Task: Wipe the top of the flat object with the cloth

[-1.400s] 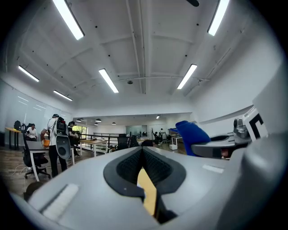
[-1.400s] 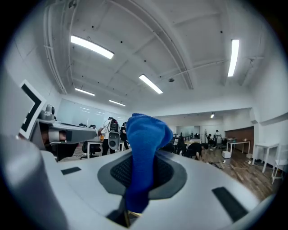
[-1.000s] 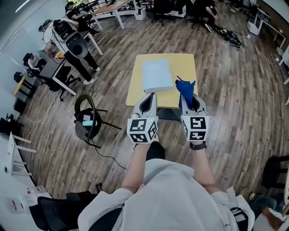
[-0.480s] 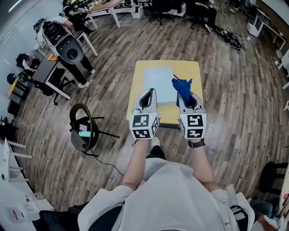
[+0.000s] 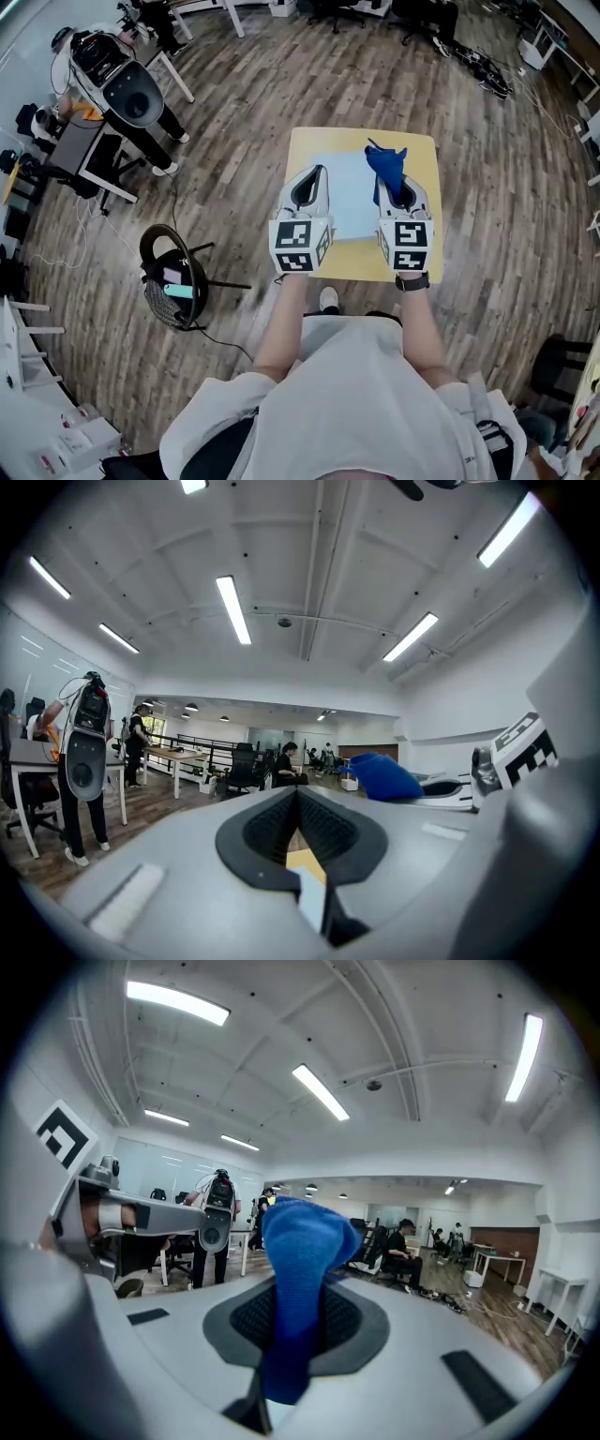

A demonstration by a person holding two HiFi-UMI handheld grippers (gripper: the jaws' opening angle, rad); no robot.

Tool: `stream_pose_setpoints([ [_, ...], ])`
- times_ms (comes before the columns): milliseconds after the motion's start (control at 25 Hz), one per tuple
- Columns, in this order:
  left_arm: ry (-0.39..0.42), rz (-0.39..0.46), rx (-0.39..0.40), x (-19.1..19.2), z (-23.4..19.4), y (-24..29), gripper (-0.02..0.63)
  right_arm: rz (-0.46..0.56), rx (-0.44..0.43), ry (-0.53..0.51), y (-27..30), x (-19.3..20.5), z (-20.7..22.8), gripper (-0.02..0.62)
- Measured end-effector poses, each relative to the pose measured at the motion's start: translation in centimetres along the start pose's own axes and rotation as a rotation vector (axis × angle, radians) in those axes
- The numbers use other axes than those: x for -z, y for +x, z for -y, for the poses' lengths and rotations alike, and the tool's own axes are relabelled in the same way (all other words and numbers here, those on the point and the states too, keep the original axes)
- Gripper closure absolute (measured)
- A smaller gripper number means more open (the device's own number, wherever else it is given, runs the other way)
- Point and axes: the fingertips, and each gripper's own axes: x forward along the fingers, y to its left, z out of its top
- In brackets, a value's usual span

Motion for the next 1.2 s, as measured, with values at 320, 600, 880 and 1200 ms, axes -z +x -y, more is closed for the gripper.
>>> stream_pose_setpoints([
  [320, -0.054, -0.072, -0.028, 3.6, -4.3, 5.3, 0.597, -0.155, -0.049, -0.092, 6.9, 4.7, 1.4, 0.532],
  [600, -0.072, -0.168, -0.137, 7.7, -8.1, 7.3, 0.597, -0.301, -0.268, -0.322, 16.1, 10.5, -1.4, 0.532],
  [880, -0.125, -0.221, -0.230, 9.7, -11.1, 7.0, 0.597, -0.416, -0.483, -0.658, 24.5, 17.3, -6.8, 0.532],
  [1200, -0.154, -0.299, -0.289, 12.4, -12.9, 6.5, 0.597, -0.471, -0.668, -0.829, 30.2, 23.2, -13.1, 0.532],
])
